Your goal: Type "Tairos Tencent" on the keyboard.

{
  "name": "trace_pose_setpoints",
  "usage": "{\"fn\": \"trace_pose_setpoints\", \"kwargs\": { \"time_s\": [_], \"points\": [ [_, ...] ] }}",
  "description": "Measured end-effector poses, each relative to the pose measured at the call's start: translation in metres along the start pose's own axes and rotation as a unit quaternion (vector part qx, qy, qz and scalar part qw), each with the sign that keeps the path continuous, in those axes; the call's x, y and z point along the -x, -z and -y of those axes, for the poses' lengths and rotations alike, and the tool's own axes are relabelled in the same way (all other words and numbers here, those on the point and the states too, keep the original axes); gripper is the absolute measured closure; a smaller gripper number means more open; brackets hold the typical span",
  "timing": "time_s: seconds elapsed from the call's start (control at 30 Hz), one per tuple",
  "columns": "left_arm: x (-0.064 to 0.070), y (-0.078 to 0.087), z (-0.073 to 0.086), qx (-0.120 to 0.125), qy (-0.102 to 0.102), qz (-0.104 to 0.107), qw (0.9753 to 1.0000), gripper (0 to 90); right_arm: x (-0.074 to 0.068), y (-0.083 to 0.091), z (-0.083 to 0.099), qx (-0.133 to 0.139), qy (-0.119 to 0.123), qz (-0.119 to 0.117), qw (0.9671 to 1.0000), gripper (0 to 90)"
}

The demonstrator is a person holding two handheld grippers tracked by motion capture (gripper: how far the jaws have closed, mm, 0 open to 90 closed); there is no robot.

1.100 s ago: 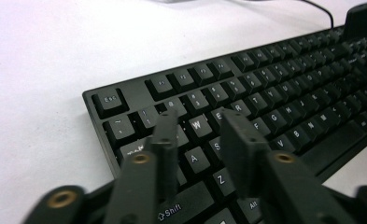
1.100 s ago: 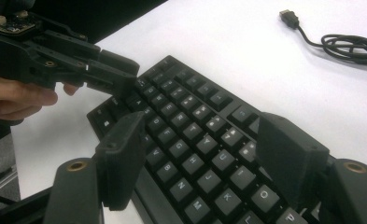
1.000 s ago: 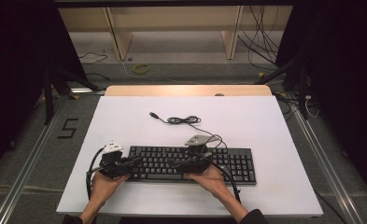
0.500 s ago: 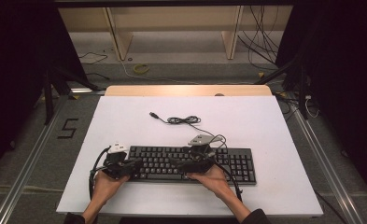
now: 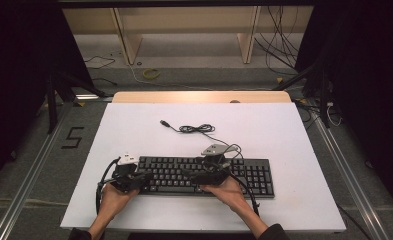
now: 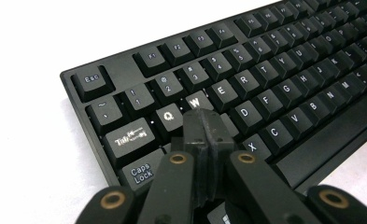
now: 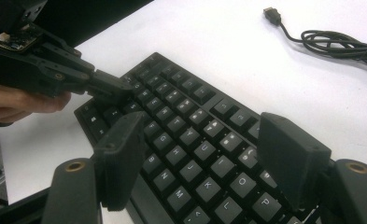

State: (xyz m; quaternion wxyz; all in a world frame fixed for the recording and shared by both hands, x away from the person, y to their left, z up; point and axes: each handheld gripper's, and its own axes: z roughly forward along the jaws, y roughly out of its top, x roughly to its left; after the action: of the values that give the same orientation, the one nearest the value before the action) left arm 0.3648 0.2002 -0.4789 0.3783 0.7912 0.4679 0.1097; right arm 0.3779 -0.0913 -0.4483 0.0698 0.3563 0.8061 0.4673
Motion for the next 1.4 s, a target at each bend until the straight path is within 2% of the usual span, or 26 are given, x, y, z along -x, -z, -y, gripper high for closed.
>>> {"fn": "trace_pose_setpoints", "kwargs": {
  "time_s": [0.03, 0.07, 0.1, 0.3, 0.4, 0.47, 0.63, 0.97, 1.2, 1.4],
  "points": [
    [0.000, 0.000, 0.000, 0.002, 0.002, 0.001, 1.0000, 88.2, 0.000, 0.000, 0.000, 0.000, -0.001, 0.000, 1.0000, 33.5],
    [0.000, 0.001, -0.001, 0.005, 0.005, 0.005, 1.0000, 82.6, 0.000, 0.000, 0.000, 0.001, -0.001, 0.000, 1.0000, 33.7],
    [0.000, 0.003, -0.001, 0.009, 0.001, 0.007, 0.9999, 81.3, 0.001, 0.000, 0.000, 0.002, -0.001, 0.001, 1.0000, 33.9],
    [0.003, 0.008, -0.003, 0.026, 0.006, 0.020, 0.9995, 69.1, 0.002, -0.001, 0.000, 0.000, -0.003, 0.002, 1.0000, 35.0],
    [0.004, 0.010, -0.003, 0.032, 0.010, 0.027, 0.9991, 59.6, 0.003, -0.002, -0.001, 0.002, -0.003, 0.002, 1.0000, 36.7],
    [0.004, 0.011, -0.004, 0.038, 0.008, 0.031, 0.9988, 54.0, 0.004, -0.002, -0.001, 0.002, -0.004, 0.004, 1.0000, 38.9],
    [0.005, 0.015, -0.003, 0.053, 0.018, 0.039, 0.9977, 44.0, 0.006, -0.004, -0.001, -0.004, -0.004, 0.007, 1.0000, 47.3],
    [0.007, 0.020, -0.002, 0.070, 0.018, 0.052, 0.9961, 36.5, 0.009, -0.009, 0.000, -0.015, -0.001, 0.010, 0.9998, 66.1],
    [0.009, 0.022, -0.002, 0.077, 0.017, 0.056, 0.9953, 34.4, 0.010, -0.012, 0.000, -0.023, 0.001, 0.010, 0.9997, 77.4],
    [0.010, 0.022, -0.001, 0.078, 0.017, 0.059, 0.9951, 33.5, 0.012, -0.016, 0.001, -0.031, 0.003, 0.013, 0.9994, 83.3]
  ]
}}
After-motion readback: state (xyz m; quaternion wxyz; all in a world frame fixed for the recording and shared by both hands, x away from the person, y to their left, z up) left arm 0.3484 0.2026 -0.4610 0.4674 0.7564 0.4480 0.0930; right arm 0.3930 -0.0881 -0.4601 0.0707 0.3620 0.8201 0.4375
